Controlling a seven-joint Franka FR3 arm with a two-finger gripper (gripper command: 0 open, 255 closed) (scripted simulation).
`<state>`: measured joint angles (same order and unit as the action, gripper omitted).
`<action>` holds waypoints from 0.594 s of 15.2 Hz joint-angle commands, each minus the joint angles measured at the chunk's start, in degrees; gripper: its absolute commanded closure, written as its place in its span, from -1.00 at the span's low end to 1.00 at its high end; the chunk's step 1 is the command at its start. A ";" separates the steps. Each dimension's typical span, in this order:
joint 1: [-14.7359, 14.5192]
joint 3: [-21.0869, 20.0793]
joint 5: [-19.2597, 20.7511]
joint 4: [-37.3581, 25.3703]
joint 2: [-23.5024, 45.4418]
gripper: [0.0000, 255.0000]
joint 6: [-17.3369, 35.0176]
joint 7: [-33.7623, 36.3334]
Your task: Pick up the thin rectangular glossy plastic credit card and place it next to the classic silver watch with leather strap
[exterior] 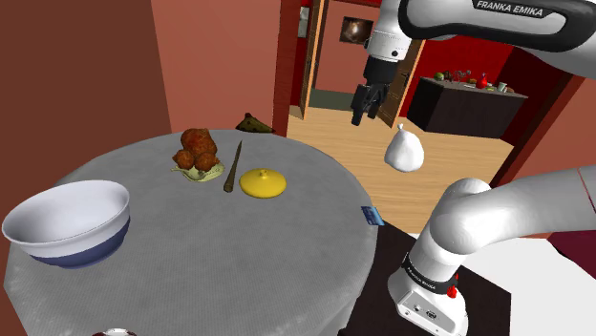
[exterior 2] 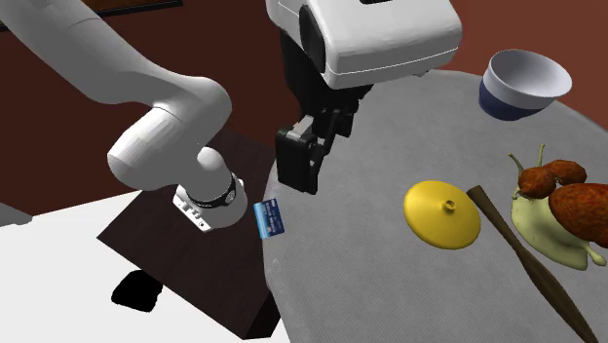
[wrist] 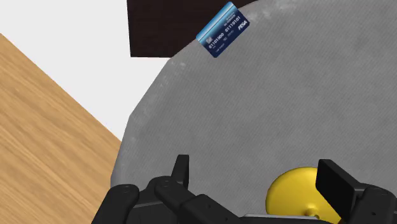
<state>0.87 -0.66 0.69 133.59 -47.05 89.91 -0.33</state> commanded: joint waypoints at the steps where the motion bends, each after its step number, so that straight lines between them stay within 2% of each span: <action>1: 0.00 0.00 0.00 0.00 0.00 -1.00 0.00 0.00; 9: 3.63 4.54 -3.38 10.57 3.19 -1.00 1.40 3.91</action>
<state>3.95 3.21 -2.33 142.67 -43.81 91.48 3.17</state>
